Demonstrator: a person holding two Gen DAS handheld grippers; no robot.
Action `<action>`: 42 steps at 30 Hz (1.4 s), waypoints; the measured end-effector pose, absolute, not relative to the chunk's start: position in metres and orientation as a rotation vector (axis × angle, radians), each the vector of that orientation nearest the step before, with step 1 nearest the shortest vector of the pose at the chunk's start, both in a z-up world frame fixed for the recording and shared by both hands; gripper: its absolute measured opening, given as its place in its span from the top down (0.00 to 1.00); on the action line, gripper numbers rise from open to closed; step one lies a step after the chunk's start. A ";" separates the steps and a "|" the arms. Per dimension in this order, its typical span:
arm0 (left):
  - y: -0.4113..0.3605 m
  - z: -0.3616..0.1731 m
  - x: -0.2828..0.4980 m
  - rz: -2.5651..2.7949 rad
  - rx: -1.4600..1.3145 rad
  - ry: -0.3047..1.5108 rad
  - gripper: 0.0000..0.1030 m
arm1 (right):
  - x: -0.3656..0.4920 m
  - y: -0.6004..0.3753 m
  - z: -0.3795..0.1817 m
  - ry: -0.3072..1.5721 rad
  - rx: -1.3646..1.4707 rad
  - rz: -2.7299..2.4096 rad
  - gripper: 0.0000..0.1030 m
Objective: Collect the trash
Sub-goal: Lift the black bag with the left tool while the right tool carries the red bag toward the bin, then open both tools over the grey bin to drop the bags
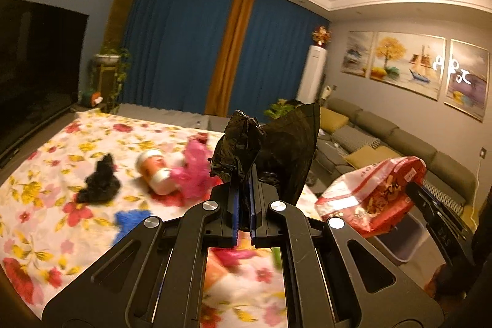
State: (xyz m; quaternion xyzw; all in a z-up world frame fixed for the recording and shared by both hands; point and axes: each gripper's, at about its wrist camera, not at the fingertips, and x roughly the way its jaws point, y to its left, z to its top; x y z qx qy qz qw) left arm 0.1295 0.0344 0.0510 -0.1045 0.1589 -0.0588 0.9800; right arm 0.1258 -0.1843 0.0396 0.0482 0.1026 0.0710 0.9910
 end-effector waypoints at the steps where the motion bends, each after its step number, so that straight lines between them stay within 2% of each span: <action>1: 0.027 0.051 0.131 -0.134 -0.206 0.323 0.96 | 0.124 -0.188 0.040 0.203 0.099 0.136 0.89; 23: -0.139 0.042 0.174 -0.412 -0.107 0.322 0.96 | 0.108 -0.289 0.036 0.134 0.094 -0.152 0.90; 42: -0.202 0.008 0.212 -0.513 -0.066 0.385 0.96 | 0.126 -0.322 0.012 0.180 0.109 -0.227 0.89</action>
